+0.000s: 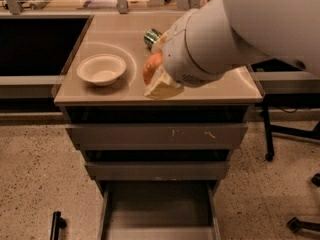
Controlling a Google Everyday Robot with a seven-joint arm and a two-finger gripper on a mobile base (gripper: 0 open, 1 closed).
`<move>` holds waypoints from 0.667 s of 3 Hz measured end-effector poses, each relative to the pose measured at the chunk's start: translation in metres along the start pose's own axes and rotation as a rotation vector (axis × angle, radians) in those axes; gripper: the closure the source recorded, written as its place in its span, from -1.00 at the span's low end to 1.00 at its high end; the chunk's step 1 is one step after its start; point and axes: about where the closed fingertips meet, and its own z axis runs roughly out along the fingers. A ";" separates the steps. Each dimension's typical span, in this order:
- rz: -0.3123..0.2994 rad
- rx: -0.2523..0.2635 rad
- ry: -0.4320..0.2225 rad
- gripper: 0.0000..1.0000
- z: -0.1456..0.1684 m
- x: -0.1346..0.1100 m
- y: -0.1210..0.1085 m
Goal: Pick orange from bottom drawer and place on counter
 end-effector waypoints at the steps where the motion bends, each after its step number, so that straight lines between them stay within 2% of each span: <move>1: -0.016 0.091 0.036 1.00 -0.006 0.016 -0.033; 2: -0.026 0.098 0.037 1.00 -0.009 0.011 -0.034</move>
Offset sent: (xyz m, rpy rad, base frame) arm 0.0233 -0.0202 0.0137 -0.0259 -0.0720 -0.0476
